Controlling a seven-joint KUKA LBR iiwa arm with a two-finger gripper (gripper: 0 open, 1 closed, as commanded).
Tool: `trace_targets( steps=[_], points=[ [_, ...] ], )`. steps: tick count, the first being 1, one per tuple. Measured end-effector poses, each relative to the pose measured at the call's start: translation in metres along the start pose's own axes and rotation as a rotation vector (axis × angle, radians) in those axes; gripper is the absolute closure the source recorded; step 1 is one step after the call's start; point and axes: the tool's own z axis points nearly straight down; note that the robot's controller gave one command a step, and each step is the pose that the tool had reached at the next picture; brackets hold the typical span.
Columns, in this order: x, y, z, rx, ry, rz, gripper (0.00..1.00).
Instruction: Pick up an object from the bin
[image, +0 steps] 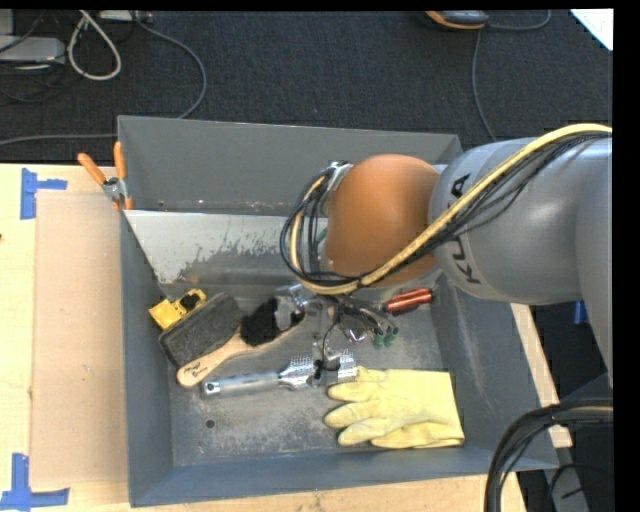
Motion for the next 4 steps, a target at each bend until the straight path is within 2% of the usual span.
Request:
trace_targets(
  steps=[1, 2, 3, 4],
  points=[
    [0.015, 0.047, 0.094, -0.01, 0.026, 0.134, 0.0],
    [0.002, 0.017, 0.072, 0.001, -0.008, 0.216, 1.0],
    [0.002, 0.017, 0.072, 0.0, -0.008, 0.217, 1.0],
    [0.013, 0.027, 0.005, 0.0, -0.011, 0.187, 1.0]
  ],
)
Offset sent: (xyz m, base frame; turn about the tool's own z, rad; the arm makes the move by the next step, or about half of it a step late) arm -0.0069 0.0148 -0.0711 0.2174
